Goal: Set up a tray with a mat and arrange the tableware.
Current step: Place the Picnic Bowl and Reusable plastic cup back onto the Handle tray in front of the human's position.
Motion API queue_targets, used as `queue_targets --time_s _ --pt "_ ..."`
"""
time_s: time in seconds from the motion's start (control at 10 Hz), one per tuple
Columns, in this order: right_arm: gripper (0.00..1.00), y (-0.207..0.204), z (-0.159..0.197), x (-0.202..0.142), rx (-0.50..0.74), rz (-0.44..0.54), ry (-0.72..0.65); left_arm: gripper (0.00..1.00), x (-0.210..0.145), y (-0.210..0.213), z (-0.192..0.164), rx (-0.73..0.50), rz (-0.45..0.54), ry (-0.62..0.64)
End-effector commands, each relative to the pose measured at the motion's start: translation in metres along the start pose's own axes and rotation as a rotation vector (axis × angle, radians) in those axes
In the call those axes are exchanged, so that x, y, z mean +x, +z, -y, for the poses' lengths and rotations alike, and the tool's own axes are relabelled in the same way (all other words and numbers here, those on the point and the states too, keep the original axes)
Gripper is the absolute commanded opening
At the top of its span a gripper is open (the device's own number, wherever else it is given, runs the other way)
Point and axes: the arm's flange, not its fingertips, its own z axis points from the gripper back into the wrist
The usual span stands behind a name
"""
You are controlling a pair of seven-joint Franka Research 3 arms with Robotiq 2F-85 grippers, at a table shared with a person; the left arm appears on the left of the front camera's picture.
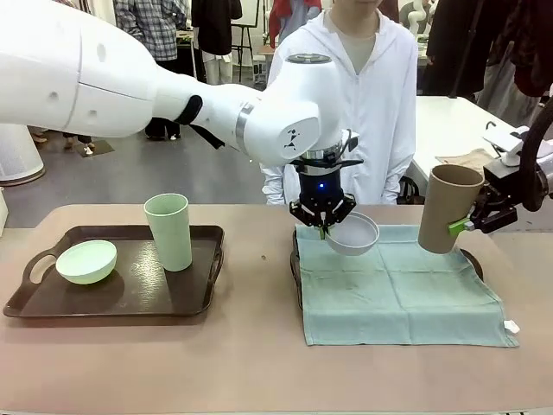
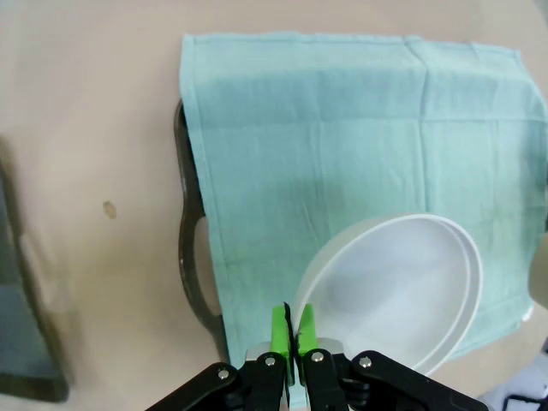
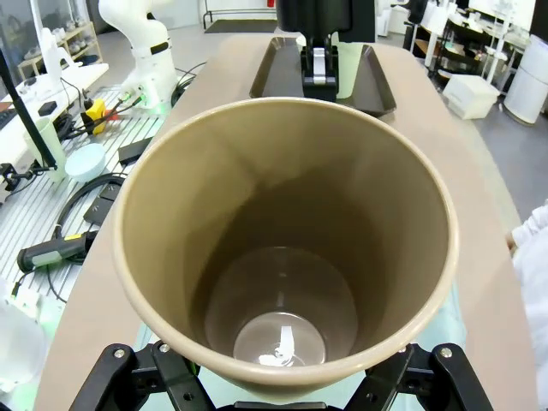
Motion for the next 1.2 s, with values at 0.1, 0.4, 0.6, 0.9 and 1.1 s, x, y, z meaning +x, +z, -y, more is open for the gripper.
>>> queue_targets --time_s 0.1,0.4,0.6,0.9,1.1 --pt "0.84 -0.01 0.007 -0.015 0.024 0.023 -0.025 0.04 0.007 -0.014 0.007 -0.01 0.034 -0.032" --pt "0.84 -0.027 0.013 -0.032 0.03 0.019 -0.014 0.04 0.012 -0.028 0.008 -0.013 0.037 -0.03" --pt "0.84 -0.034 0.017 -0.041 0.034 0.023 -0.013 0.04 0.015 -0.038 0.009 -0.011 0.01 -0.023" --pt "0.84 -0.034 0.023 -0.048 0.023 0.042 -0.004 0.04 0.018 -0.047 0.01 -0.033 -0.026 -0.028" --pt "0.84 -0.031 0.024 -0.041 -0.067 -0.035 -0.072 0.04 0.015 -0.045 0.011 0.02 -0.042 0.03"
